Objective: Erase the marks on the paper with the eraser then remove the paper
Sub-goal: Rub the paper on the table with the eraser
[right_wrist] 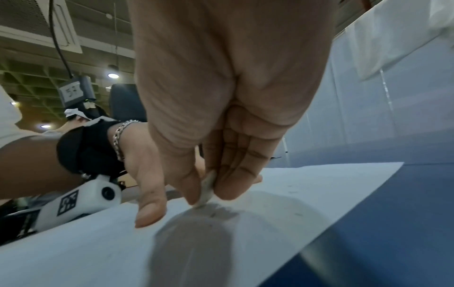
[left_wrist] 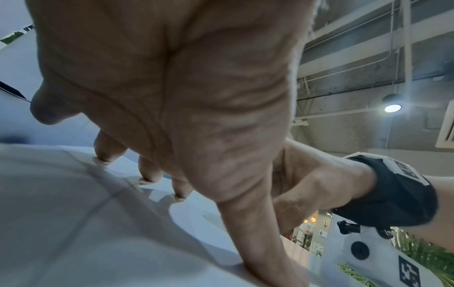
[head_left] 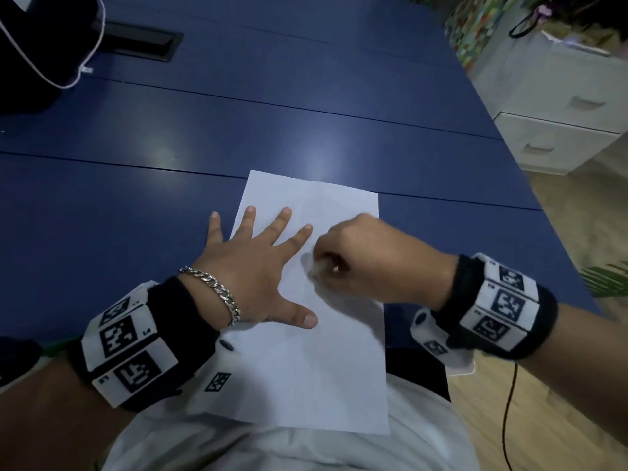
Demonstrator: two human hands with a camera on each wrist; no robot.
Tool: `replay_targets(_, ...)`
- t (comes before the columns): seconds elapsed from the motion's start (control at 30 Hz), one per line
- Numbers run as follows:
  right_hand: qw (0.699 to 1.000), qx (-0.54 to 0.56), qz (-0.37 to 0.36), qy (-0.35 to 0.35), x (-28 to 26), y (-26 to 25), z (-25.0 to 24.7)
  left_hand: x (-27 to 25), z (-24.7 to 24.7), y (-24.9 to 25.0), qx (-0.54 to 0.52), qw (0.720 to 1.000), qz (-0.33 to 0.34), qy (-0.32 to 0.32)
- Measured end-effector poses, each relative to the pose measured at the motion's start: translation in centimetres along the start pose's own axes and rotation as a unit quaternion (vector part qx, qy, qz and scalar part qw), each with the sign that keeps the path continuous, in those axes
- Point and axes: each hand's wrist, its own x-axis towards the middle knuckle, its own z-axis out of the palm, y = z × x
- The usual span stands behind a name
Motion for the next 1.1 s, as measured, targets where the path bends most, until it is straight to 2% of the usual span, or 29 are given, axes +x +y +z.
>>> replay_targets(0.1,0.999,0.016,-0.022,-0.024,-1.2,-0.3,0.1,0.0,-0.1,0.0,-0.003,1.0,0.001,0.002)
replay_targets(0.27,0.997,0.029,0.063,0.032,-3.0,1.7,0.5,-0.3,-0.5,-0.2,-0.005,1.0,0.005,0.005)
replay_targets(0.4,0.996,0.054,0.067,0.023,-3.6,1.5,0.7,-0.3,-1.7,0.0,-0.016,0.997,0.008,0.08)
replay_targets(0.43,0.996,0.06,0.067,0.011,-3.6,1.5,0.5,-0.2,-1.8,0.0,-0.02,0.997,0.008,0.078)
replay_targets(0.53,0.996,0.066,0.065,-0.014,-3.0,1.9,-0.4,0.3,-1.3,-0.4,-0.028,0.999,0.001,0.017)
replay_targets(0.83,0.996,0.038,0.057,0.055,2.0,3.3,-1.2,0.7,-1.4,-0.1,0.0,1.0,-0.004,-0.016)
replay_targets(0.9,0.998,0.032,0.036,0.038,1.6,2.8,-1.1,0.7,-1.5,-0.1,0.006,1.0,-0.006,-0.017)
replay_targets(1.03,0.996,0.052,-0.025,-0.061,-0.7,0.2,-0.4,0.6,-1.5,-0.1,0.013,1.0,-0.006,-0.014)
replay_targets(1.1,0.996,0.049,-0.022,-0.066,-0.3,0.5,-0.6,0.6,-1.6,-0.1,0.015,1.0,-0.007,-0.013)
